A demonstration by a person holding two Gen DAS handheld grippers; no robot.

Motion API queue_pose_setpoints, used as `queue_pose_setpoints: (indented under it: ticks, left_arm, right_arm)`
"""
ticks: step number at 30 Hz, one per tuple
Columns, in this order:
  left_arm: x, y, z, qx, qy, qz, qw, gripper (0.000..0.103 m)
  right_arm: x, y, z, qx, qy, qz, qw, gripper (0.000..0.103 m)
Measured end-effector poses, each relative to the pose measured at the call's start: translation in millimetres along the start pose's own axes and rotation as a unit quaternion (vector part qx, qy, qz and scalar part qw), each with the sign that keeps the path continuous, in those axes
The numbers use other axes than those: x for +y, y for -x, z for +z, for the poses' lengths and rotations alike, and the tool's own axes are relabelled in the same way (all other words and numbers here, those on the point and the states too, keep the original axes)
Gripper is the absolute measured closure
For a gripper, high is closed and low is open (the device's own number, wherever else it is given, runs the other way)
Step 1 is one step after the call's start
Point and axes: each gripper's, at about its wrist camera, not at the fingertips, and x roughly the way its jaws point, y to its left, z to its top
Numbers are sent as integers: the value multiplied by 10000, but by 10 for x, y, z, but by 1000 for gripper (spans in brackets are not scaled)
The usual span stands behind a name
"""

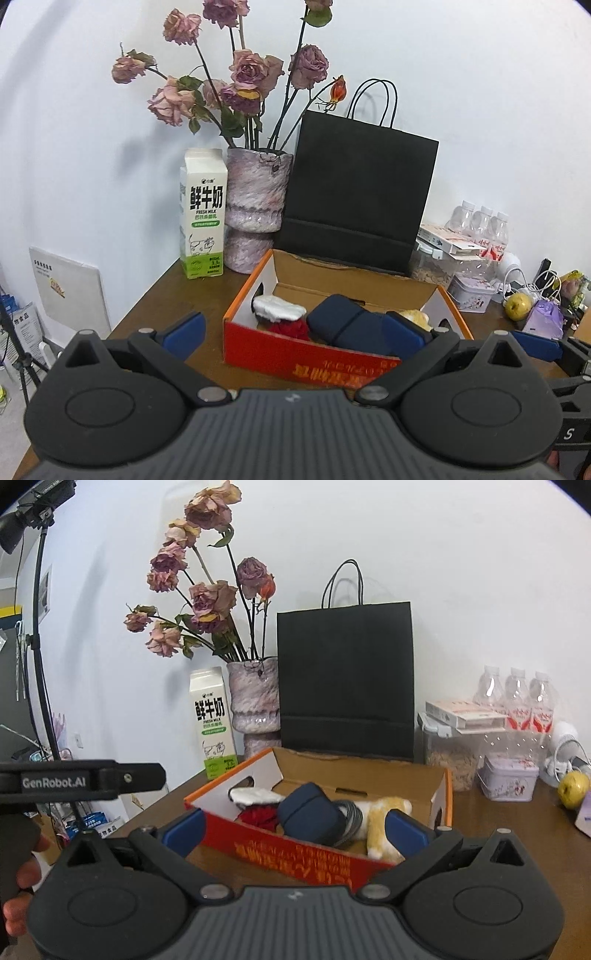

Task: Organize objects
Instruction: 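Move both tools back over the table toward the lavender bag and lilac headband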

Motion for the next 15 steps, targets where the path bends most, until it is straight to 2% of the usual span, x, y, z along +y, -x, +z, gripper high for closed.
queue_pose_setpoints:
  ticks: [15]
  left_arm:
    - [-8,474,-371,198,-120,197,9995,0]
  right_arm:
    - [117,448,-412,354,283,-98,9989,0]
